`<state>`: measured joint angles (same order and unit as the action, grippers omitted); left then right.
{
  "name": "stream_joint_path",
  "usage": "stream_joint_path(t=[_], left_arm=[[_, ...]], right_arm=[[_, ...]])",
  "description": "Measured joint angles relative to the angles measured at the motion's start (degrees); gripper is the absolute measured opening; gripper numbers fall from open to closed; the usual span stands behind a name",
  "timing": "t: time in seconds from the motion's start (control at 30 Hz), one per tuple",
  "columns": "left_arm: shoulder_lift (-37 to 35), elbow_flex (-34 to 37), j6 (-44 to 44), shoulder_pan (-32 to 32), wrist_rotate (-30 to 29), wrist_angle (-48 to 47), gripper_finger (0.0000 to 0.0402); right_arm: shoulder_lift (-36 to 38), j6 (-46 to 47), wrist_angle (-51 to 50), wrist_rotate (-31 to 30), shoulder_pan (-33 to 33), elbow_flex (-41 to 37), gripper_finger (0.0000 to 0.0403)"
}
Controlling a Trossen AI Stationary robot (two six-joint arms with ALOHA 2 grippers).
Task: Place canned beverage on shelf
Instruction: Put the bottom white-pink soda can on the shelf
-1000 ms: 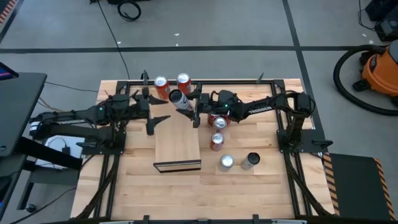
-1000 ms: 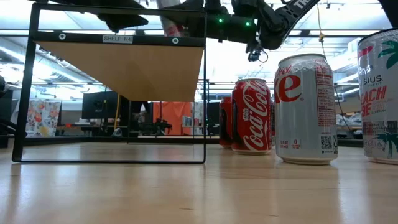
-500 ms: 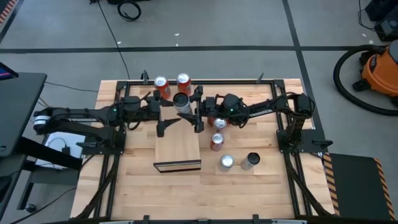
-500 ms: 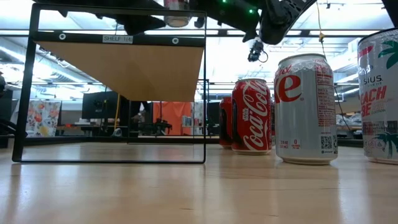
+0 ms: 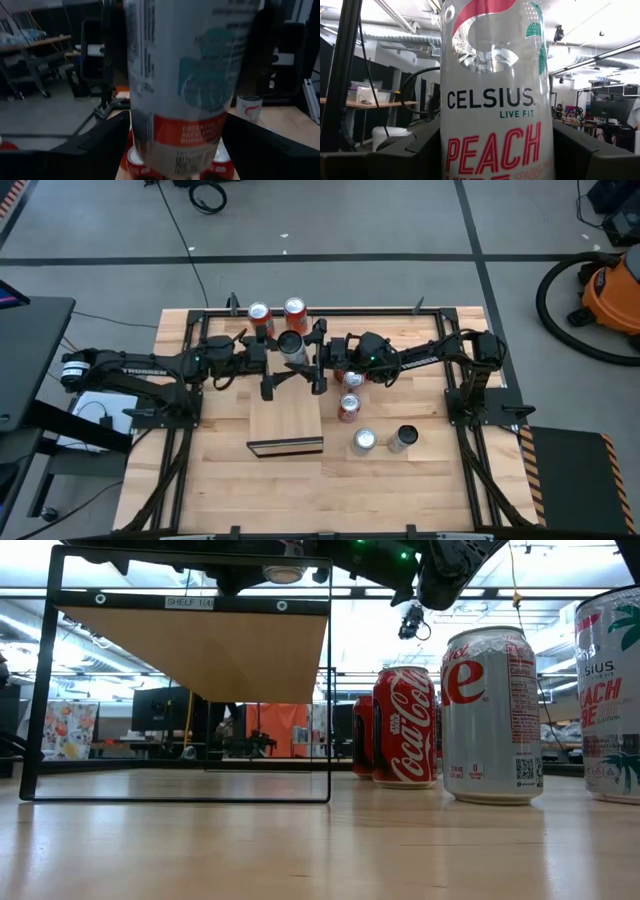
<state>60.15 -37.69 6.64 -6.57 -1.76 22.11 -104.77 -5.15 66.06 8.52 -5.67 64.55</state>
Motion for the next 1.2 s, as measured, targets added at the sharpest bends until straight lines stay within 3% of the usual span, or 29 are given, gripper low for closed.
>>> stream_joint_path(t=[0.2,0.4,0.73,1.2], left_arm=[[0.0,0.0,1.9,0.0,-1.8,0.5,0.0308],[0.0,0.0,1.7,0.0,-1.8,-0.2,0.0274],[0.0,0.0,2.1,-0.4,-2.8,-1.8,0.0257],[-6.0,0.0,0.0,-4.5,0.7,-17.5,0.0258]], right_arm=[[0.0,-0.2,-0.2,-0.4,0.0,0.0,0.0278],[0.1,0.0,-2.3,-2.7,0.0,0.0,0.028],[0.4,0.2,-4.9,-4.4,0.0,0.0,0.0333],[7.5,-2.4,-24.5,-4.8,0.0,0.0,0.035]])
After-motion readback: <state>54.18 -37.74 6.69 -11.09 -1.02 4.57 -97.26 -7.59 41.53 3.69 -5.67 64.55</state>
